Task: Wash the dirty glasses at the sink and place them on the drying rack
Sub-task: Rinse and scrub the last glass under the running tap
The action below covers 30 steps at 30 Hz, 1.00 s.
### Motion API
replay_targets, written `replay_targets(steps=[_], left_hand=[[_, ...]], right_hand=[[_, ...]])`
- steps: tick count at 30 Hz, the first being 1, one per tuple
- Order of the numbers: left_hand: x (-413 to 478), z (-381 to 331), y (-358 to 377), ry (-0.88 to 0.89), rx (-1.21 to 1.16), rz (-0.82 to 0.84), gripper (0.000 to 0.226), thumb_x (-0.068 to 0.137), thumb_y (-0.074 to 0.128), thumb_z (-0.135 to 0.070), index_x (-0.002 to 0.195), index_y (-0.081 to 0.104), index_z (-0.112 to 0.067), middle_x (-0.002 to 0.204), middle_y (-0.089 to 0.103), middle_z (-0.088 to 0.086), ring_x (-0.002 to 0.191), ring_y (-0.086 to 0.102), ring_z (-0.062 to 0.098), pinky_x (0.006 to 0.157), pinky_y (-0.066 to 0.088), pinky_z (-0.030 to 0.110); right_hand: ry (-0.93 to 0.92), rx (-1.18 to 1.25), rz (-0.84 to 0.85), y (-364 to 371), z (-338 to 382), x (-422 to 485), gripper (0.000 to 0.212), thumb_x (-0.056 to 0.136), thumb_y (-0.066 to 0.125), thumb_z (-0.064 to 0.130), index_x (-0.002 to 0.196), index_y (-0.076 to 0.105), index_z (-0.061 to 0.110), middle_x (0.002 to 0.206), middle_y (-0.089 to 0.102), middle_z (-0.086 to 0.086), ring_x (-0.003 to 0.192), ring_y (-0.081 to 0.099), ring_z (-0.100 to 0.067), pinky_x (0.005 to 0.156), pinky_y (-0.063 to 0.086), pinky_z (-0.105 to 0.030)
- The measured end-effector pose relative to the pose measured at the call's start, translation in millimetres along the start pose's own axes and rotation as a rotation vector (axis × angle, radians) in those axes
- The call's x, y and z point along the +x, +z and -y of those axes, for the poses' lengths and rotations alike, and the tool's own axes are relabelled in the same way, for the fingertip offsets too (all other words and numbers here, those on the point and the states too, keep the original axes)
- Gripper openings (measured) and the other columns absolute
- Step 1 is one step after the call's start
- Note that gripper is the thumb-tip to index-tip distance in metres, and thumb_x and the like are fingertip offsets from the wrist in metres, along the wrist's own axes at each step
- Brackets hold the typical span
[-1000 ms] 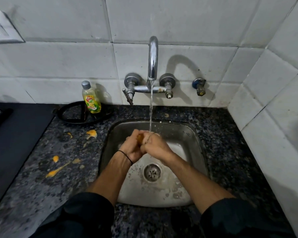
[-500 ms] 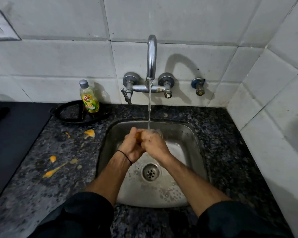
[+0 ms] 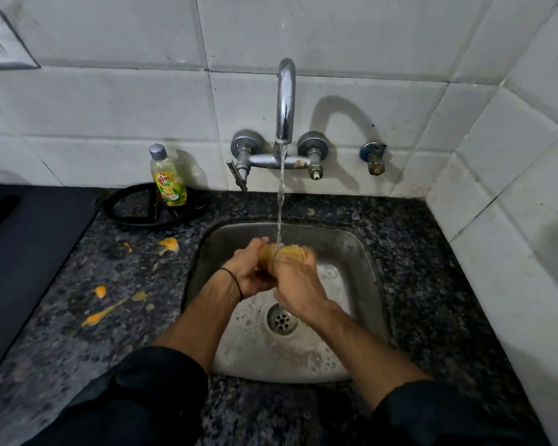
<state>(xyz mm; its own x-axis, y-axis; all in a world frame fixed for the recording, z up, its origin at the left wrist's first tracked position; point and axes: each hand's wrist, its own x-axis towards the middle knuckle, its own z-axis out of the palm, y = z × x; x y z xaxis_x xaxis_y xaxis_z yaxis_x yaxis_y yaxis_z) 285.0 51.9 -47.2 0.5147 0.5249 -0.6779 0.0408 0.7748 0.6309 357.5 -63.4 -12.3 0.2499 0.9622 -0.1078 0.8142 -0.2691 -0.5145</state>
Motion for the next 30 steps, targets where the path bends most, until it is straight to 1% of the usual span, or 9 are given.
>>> replay_targets(steps=[3,7,13,15,18,20,24,28,30], left_hand=[[-4.1,2.3,-0.2,0.037,-0.011,0.005,0.029,0.098,0.060,-0.022,0.120,0.056,-0.003,0.110,0.066,0.022,0.094,0.066,0.034,0.065,0.059,0.049],[-1.0,18.7,-6.5,0.100,-0.142,0.032,0.021,0.104,0.043,-0.025,0.115,0.054,-0.011,0.103,0.060,0.015,0.088,0.063,0.024,0.061,0.058,0.036],[-8.6,7.4,-10.5,0.000,-0.071,0.148,0.043,0.098,0.059,-0.033,0.126,0.055,-0.001,0.119,0.064,0.024,0.098,0.068,0.035,0.066,0.061,0.048],[-7.5,12.7,-15.7,0.068,-0.088,0.123,0.042,0.093,0.065,-0.023,0.129,0.052,-0.005,0.110,0.061,0.021,0.090,0.066,0.029,0.062,0.061,0.045],[-5.2,18.8,-16.9,0.145,-0.189,0.139,0.038,0.091,0.063,-0.019,0.126,0.052,-0.009,0.107,0.056,0.021,0.085,0.064,0.026,0.059,0.057,0.039],[-7.3,15.6,-13.7,0.123,-0.155,0.129,0.019,0.099,0.049,-0.022,0.106,0.055,-0.006,0.099,0.058,0.017,0.081,0.063,0.024,0.059,0.056,0.037],[-13.2,5.0,-5.6,0.005,-0.029,0.119,0.030,0.098,0.060,-0.027,0.111,0.064,-0.001,0.105,0.069,0.022,0.086,0.070,0.032,0.062,0.060,0.045],[-14.0,18.2,-8.5,0.168,-0.115,0.161,0.008,0.095,0.062,-0.014,0.093,0.059,-0.007,0.088,0.060,0.014,0.076,0.065,0.023,0.063,0.060,0.037],[-16.5,21.2,-11.8,0.234,-0.165,0.239,0.013,0.094,0.063,-0.017,0.088,0.056,-0.008,0.087,0.055,0.014,0.077,0.062,0.022,0.063,0.059,0.036]], right_hand=[[-0.054,-0.127,0.023,3.7,-7.6,-4.1,0.064,0.073,0.053,-0.009,0.131,0.057,0.019,0.122,0.064,-0.003,0.128,0.050,-0.022,0.124,0.012,-0.046],[0.212,0.738,0.047,18.9,-3.9,14.3,0.061,0.063,0.055,0.004,0.114,0.070,0.034,0.110,0.073,0.009,0.110,0.065,-0.013,0.097,0.053,-0.038],[-0.135,-0.237,-0.062,21.6,-21.5,1.1,0.052,0.071,0.060,-0.004,0.117,0.068,0.020,0.113,0.071,-0.003,0.123,0.058,-0.022,0.123,0.018,-0.052],[0.049,0.249,-0.050,17.0,-8.2,-1.3,0.037,0.067,0.057,0.003,0.097,0.065,0.023,0.101,0.071,0.000,0.112,0.063,-0.022,0.109,0.042,-0.053],[0.232,0.969,-0.045,20.4,7.1,11.5,0.046,0.068,0.056,-0.002,0.107,0.073,0.014,0.110,0.074,-0.007,0.109,0.067,-0.022,0.094,0.055,-0.037],[0.099,0.794,-0.104,23.3,8.8,2.7,0.049,0.081,0.052,-0.006,0.119,0.071,0.019,0.121,0.071,0.000,0.117,0.063,-0.015,0.103,0.049,-0.030],[-0.124,-0.169,-0.167,32.0,-12.2,-8.8,0.058,0.075,0.056,-0.001,0.127,0.063,0.023,0.127,0.065,0.001,0.126,0.053,-0.019,0.121,0.022,-0.046],[0.227,0.904,-0.051,26.5,7.1,3.0,0.060,0.067,0.052,-0.002,0.118,0.070,0.022,0.113,0.074,-0.002,0.111,0.065,-0.022,0.088,0.052,-0.031],[0.214,1.043,-0.064,26.8,9.4,5.1,0.059,0.070,0.048,-0.003,0.119,0.072,0.021,0.116,0.074,0.000,0.115,0.066,-0.016,0.087,0.052,-0.024]])
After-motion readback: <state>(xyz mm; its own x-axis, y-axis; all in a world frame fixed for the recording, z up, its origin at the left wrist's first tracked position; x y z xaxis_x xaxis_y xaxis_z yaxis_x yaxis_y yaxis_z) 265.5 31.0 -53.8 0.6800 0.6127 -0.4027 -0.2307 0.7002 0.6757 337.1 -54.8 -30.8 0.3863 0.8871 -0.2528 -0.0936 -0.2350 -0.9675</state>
